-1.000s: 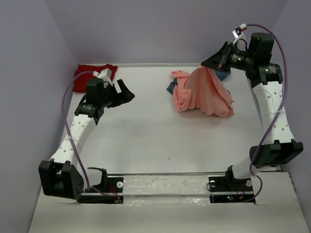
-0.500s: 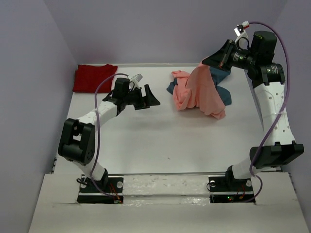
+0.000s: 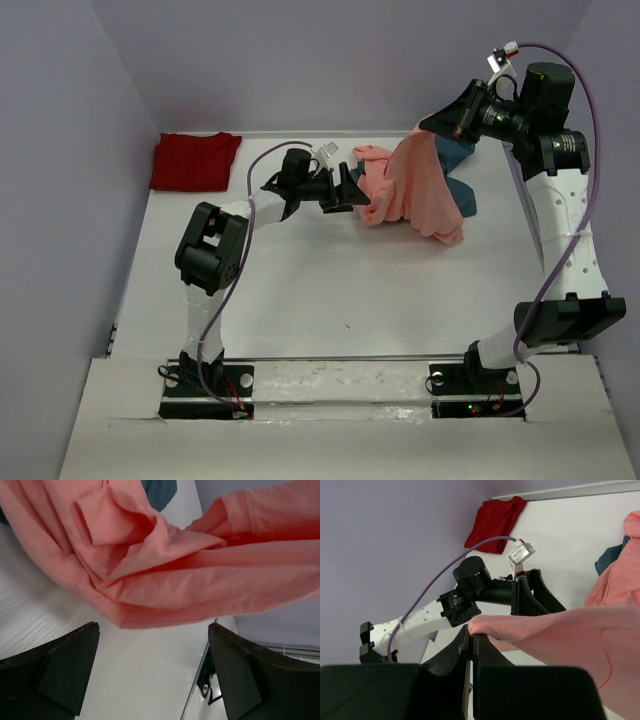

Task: Fold and stack the t-shirts
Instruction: Move the tshirt to the center of the board, then flatten the tshirt out

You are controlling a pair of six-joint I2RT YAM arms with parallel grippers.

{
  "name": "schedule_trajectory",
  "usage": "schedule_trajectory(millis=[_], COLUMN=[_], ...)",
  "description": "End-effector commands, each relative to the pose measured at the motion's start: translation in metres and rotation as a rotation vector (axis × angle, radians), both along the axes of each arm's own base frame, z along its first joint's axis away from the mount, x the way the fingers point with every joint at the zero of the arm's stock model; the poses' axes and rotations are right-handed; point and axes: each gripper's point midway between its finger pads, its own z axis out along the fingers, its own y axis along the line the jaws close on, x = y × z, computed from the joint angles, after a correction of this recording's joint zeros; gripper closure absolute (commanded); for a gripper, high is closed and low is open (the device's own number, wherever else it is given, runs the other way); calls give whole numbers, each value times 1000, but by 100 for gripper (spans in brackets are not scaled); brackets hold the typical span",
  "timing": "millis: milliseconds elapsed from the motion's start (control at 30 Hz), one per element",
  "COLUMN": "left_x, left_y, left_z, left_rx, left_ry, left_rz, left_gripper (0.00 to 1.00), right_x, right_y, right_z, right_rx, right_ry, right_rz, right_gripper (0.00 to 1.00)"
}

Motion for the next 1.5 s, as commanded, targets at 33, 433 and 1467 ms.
schedule_trajectory(millis=[33, 433, 1467], left_x=[14, 45, 74], left_y=[-19, -14, -46], left_z=[28, -8, -35], left_rx=[-80, 52, 28], left_ry=[-48, 24, 94], left_rz=[-39, 103, 80], left_gripper=[1, 1, 94], right_x=[-15, -15, -9], right_y=[-6, -11, -19], right_z=[44, 41, 31], right_rx=[2, 0, 3], right_ry=[-158, -155, -125], right_rz=[-12, -19, -31], right_gripper=[100, 100, 100])
